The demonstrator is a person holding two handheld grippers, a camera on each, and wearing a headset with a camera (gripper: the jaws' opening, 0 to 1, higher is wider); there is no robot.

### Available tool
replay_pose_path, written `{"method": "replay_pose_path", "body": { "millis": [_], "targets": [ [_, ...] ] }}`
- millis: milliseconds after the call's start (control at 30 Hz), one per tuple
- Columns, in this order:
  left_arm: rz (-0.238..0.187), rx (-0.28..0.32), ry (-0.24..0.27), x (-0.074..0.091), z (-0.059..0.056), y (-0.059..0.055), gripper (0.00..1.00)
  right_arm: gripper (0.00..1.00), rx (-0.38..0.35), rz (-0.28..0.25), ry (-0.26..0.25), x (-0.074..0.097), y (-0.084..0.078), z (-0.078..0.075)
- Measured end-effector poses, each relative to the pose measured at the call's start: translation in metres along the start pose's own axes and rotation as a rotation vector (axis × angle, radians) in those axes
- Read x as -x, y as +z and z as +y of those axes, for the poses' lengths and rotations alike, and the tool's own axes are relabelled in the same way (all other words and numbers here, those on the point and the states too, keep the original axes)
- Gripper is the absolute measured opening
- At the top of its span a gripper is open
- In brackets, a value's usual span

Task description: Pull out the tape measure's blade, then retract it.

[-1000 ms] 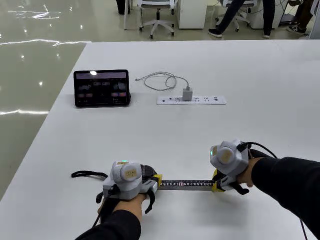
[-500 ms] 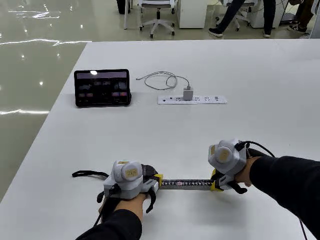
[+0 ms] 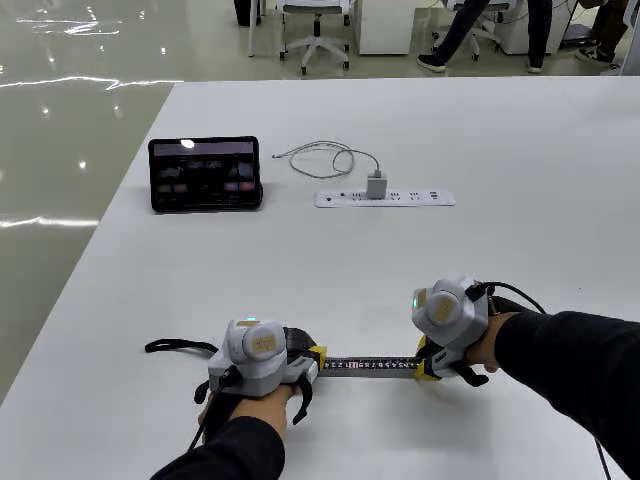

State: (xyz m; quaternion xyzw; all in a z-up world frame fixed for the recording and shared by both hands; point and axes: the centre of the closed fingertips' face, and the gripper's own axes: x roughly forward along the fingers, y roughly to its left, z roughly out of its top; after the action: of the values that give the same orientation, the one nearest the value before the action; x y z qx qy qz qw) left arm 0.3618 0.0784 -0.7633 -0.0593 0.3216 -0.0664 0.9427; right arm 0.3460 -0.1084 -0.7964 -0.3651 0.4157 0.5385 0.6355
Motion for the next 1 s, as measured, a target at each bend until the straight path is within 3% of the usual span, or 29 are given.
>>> {"method": "replay_pose_path", "body": {
  "millis": [1000],
  "targets": [
    [-0.001,0.002,-0.003,0.000,0.001,0.000,0.61,0.12,0.015,-0.007,0.000,-0.005,0.012,0.003]
  ]
}}
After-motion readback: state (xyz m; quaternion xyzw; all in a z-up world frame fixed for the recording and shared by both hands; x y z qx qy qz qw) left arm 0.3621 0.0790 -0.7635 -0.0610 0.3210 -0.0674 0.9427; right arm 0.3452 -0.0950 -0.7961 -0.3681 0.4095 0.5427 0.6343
